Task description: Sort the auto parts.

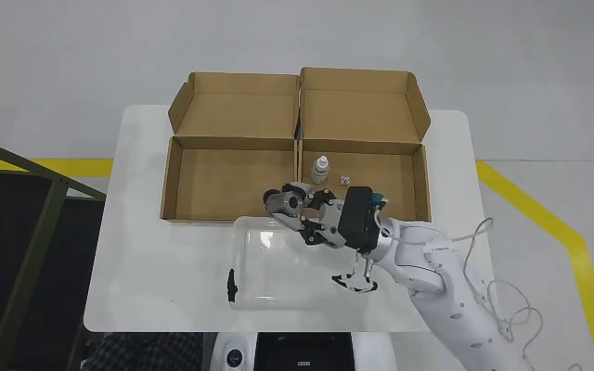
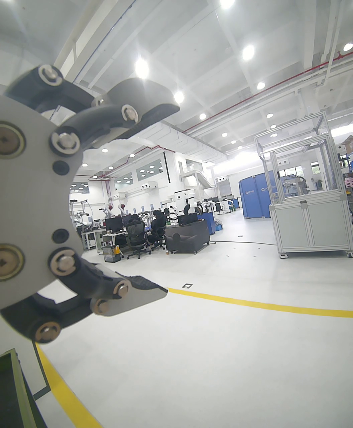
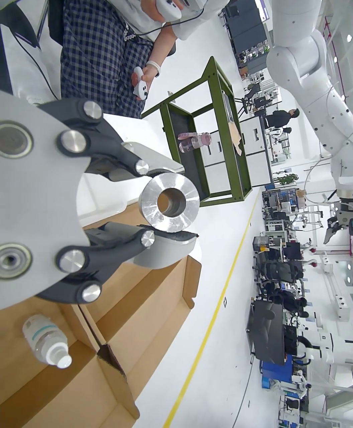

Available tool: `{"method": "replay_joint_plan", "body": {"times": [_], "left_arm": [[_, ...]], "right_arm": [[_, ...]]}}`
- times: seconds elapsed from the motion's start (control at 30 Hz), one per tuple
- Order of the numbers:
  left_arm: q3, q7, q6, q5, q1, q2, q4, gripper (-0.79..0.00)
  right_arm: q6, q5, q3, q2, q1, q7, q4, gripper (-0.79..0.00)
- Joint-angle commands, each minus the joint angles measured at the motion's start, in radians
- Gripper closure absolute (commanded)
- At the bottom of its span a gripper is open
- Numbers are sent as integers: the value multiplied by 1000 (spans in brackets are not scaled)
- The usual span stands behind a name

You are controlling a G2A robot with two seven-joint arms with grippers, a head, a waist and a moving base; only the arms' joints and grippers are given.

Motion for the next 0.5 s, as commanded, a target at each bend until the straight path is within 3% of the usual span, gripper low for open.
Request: {"method": "replay_joint_plan", "body": {"times": [0.0, 0.47], "left_arm": [[0, 0, 0, 0, 0, 0, 0, -785], [0, 0, 0, 0, 0, 0, 0, -785]], "right_arm": [[18, -18, -11, -2, 3, 5, -5, 0], [146, -69, -123, -40, 179, 106, 112, 0]]}}
